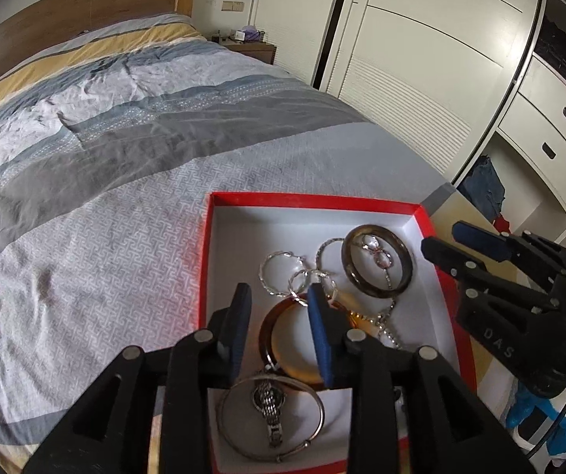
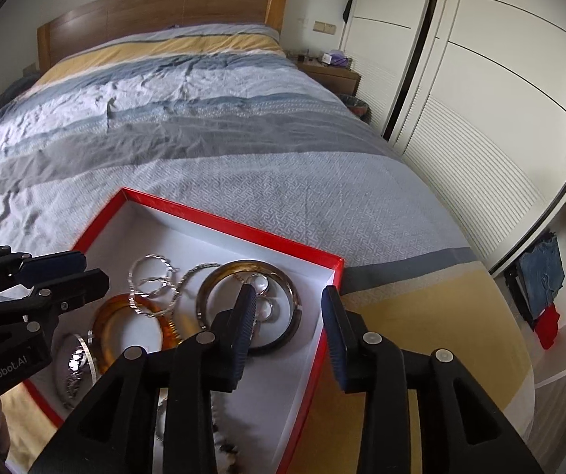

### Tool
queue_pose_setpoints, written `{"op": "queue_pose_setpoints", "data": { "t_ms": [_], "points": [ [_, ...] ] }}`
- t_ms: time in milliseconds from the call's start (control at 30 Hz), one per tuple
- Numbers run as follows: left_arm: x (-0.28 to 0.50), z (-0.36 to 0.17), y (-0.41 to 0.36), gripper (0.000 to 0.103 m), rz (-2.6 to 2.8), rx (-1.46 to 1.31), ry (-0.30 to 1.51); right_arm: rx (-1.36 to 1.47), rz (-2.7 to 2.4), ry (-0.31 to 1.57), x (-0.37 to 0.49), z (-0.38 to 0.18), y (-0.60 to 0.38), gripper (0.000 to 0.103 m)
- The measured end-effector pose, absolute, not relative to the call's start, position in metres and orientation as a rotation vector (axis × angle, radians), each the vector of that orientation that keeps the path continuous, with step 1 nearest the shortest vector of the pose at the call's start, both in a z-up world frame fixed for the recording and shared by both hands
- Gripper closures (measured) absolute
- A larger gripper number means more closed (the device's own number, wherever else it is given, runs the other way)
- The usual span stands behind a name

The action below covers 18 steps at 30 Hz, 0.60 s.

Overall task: Organize jewelry
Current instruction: 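Lower both grippers into the box and open them to release the jewelry, then withdraw both grippers from the red box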

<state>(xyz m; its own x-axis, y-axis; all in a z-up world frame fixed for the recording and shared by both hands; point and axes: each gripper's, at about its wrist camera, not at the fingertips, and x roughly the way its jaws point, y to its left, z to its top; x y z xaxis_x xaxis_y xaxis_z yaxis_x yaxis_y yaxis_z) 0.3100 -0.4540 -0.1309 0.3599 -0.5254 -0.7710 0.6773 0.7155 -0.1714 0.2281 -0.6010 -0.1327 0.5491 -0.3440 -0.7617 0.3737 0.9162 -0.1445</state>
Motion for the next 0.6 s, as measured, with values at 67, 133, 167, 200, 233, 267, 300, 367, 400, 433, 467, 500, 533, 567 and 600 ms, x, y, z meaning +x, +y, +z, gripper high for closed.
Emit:
{"op": "queue_pose_setpoints", "data": {
  "t_ms": [67,133,167,200,233,267,300,367,400,433,467,500,533,567,600],
  "points": [
    [0.302,-0.120,-0.440,0.074,-0.760,0.184,0.899,0.056,-0.427,0.882,0.218,-0.124,-0.593,0.062],
    [0.294,-0.107,-0.423,0.073,-0.728,0.180,0.879,0.072,-0.430,0.870,0.207,-0.115,-0.582,0.058],
    [0.289,-0.101,-0.414,0.072,-0.712,0.177,0.868,0.081,-0.429,0.862,0.201,-0.111,-0.575,0.055],
    [0.283,-0.094,-0.405,0.072,-0.695,0.173,0.857,0.091,-0.421,0.855,0.196,-0.107,-0.569,0.053],
    [0.277,-0.087,-0.396,0.072,-0.679,0.173,0.843,0.097,-0.411,0.848,0.189,-0.102,-0.559,0.051],
    [0.272,-0.082,-0.388,0.072,-0.660,0.175,0.832,0.098,-0.406,0.842,0.184,-0.097,-0.551,0.048],
    [0.265,-0.076,-0.378,0.072,-0.640,0.175,0.823,0.102,-0.398,0.835,0.179,-0.092,-0.542,0.045],
    [0.250,-0.065,-0.358,0.072,-0.612,0.171,0.799,0.110,-0.382,0.819,0.167,-0.083,-0.524,0.041],
    [0.241,-0.061,-0.349,0.072,-0.596,0.175,0.792,0.114,-0.377,0.810,0.161,-0.079,-0.516,0.039],
    [0.233,-0.057,-0.339,0.072,-0.587,0.178,0.783,0.120,-0.372,0.803,0.154,-0.076,-0.508,0.038],
    [0.223,-0.054,-0.330,0.072,-0.572,0.181,0.772,0.126,-0.362,0.798,0.147,-0.073,-0.499,0.036],
    [0.217,-0.051,-0.321,0.072,-0.557,0.182,0.766,0.126,-0.354,0.793,0.140,-0.069,-0.490,0.034],
    [0.209,-0.047,-0.312,0.072,-0.545,0.182,0.755,0.123,-0.350,0.787,0.134,-0.067,-0.482,0.033],
    [0.200,-0.043,-0.303,0.072,-0.532,0.182,0.741,0.122,-0.344,0.782,0.126,-0.064,-0.473,0.031],
    [0.192,-0.039,-0.294,0.072,-0.516,0.182,0.731,0.124,-0.333,0.778,0.118,-0.061,-0.465,0.030]
  ]
}}
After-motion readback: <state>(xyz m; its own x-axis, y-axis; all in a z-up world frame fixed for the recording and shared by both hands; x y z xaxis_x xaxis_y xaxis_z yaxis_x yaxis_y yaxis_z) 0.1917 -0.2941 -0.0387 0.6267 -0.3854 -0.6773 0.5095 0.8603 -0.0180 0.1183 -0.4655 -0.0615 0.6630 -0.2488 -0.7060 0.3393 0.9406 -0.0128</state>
